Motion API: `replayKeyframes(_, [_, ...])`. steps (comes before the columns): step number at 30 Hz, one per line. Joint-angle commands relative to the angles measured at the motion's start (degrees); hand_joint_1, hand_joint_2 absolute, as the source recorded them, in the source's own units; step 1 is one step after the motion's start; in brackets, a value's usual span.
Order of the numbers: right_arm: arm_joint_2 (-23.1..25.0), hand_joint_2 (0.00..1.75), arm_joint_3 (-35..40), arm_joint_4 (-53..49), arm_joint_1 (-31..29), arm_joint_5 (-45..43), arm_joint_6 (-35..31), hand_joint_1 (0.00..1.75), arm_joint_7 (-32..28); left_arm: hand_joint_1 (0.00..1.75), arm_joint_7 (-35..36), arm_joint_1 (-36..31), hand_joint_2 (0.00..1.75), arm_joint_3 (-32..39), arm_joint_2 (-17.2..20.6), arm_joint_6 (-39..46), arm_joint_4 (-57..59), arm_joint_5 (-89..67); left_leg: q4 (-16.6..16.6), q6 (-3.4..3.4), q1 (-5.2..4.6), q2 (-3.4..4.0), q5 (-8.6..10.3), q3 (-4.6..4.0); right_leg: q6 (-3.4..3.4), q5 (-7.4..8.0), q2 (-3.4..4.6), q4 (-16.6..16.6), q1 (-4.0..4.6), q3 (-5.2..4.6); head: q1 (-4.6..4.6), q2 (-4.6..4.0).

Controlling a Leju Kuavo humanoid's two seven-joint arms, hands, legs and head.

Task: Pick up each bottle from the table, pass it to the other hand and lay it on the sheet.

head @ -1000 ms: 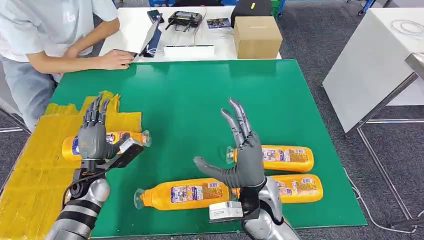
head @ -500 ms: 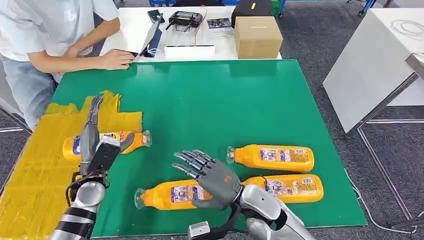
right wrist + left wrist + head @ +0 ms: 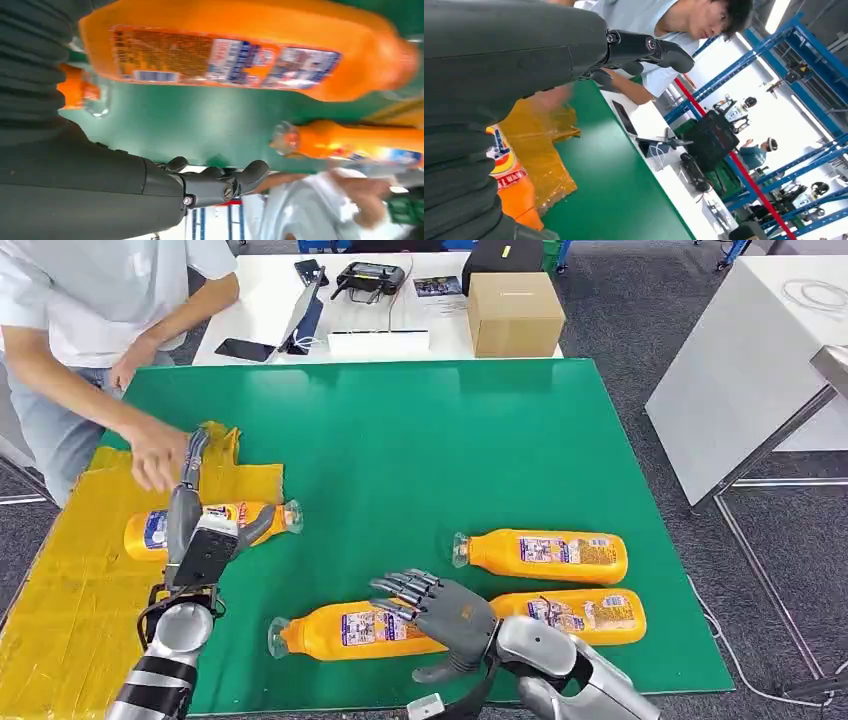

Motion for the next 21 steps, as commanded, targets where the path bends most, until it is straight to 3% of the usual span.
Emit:
replayKeyframes(1, [-2.41, 1.75, 4.12, 3.29, -3.76, 0.52, 0.35, 0.00, 1.43, 0.00, -0.09, 0.04, 1.75, -0.56, -0.66, -0.05, 1.74, 0.50, -0.05, 0.01, -0.02, 0.00, -0.08, 0.23, -0.01, -0.06, 0.03, -0.06, -0.02, 0.22, -0.02, 0.00])
replayKeyframes(5, [-2.30, 1.75, 4.31, 4.63, -4.17, 2.11, 0.00, 0.00, 3.65, 0.00, -0.07, 0.31, 1.75, -0.52, -0.84, 0.08, 1.71, 0.65, -0.08, 0.01, 0.00, -0.03, -0.21, 0.56, -0.03, -0.18, 0.02, -0.12, 0.00, 0.57, -0.02, 0.00])
replayKeyframes(6, [-2.06, 1.75, 4.11, 4.78, -3.99, 3.03, -0.77, 0.00, 4.50, 0.00, -0.04, 0.58, 1.75, -0.51, -0.86, 0.14, 1.49, 0.68, -0.07, 0.01, -0.01, 0.00, -0.08, 0.26, -0.01, -0.06, 0.03, -0.08, -0.01, 0.25, -0.02, 0.00])
replayKeyframes(21, [2.13, 1.75, 1.24, 5.97, -2.25, 11.35, -5.58, 0.00, 10.75, 0.00, 0.41, 2.40, 1.75, -0.33, -1.47, 0.25, -0.30, 0.47, -0.06, 0.00, 0.01, 0.00, -0.08, 0.25, -0.03, -0.07, 0.02, -0.08, 0.01, 0.25, -0.02, 0.00])
